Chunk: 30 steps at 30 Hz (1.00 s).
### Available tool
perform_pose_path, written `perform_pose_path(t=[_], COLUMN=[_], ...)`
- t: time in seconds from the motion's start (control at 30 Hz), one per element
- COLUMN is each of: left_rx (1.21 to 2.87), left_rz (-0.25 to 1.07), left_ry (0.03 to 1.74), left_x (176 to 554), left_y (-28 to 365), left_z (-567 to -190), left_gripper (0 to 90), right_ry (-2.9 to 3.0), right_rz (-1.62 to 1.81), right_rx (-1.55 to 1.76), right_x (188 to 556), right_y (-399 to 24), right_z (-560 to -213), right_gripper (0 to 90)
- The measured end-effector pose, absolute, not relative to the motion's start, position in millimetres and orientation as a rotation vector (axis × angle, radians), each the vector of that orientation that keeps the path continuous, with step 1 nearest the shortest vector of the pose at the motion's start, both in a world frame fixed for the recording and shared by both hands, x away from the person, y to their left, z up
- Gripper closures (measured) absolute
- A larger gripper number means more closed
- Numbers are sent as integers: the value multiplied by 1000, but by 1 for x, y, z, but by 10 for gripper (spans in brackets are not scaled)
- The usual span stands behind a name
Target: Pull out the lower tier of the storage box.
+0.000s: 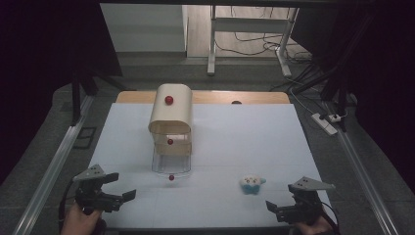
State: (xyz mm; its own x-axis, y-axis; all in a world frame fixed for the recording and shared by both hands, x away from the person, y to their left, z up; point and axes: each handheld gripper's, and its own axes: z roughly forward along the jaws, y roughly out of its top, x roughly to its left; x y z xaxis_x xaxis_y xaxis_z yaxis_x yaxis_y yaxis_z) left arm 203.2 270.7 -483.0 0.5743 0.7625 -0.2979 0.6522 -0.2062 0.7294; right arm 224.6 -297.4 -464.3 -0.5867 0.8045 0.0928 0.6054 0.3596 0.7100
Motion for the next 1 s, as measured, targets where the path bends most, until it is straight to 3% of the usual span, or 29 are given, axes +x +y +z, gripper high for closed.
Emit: perform_pose_path(t=[0.67,1.0], left_rx=[1955,1974], left_rz=[232,202], left_ry=[1190,1208], left_x=[188,185], left_y=[284,286], left_z=[-482,-483], left_gripper=[0,5], right_ry=[2363,2362], right_rz=[1032,1026], right_rx=[1242,1248], right_x=[225,224], right_y=[-296,-297], right_z=[-465,-465], right_gripper=[0,0])
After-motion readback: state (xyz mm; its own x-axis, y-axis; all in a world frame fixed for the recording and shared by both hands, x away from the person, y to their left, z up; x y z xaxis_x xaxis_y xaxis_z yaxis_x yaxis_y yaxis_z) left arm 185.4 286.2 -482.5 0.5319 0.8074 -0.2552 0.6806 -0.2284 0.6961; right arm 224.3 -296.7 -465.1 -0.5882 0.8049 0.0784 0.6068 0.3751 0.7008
